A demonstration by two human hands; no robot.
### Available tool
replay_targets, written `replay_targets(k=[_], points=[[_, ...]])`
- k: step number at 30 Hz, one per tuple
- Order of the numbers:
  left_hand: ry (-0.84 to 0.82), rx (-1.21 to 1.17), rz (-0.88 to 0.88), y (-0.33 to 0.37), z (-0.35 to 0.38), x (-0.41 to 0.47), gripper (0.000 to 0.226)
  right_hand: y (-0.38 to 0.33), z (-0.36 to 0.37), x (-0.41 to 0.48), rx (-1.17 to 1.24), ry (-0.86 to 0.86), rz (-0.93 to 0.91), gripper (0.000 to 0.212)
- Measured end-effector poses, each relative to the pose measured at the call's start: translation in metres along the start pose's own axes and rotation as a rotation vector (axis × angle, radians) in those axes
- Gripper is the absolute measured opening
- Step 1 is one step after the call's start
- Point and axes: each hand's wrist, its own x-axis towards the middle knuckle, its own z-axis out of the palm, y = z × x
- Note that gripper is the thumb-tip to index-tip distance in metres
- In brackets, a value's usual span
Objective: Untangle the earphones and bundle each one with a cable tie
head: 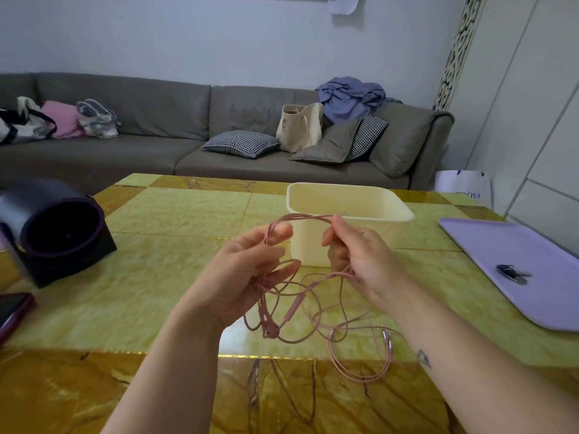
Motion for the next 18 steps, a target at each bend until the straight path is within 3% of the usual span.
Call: replay_targets(k=[4, 9, 11, 15, 18], points=[[0.441, 0.667, 0.091, -0.008, -0.003, 0.006, 0.033, -0.008, 0.0, -0.005, 0.341, -0.047, 0.092, 0.033], [0.647, 0.951, 0.23, -0.012, -0.02, 0.012, 0.026, -0.012, -0.009, -0.008, 0.504, 0.057, 0.177, 0.042], [0.741, 1.029, 0.232, -0.008, -0.024, 0.011, 0.024, -0.012, -0.016, -0.009, 0.367, 0.102, 0.159, 0.048], [0.866, 1.209, 0.209, 0.0, -0.027, 0.005, 0.027, -0.006, -0.022, -0.01, -0.224, 0.162, -0.012, 0.045], [0.849, 1.234, 0.204, -0.003, -0.035, 0.006, 0.026, 0.0, -0.033, -0.003, -0.283, 0.315, -0.069, 0.04]])
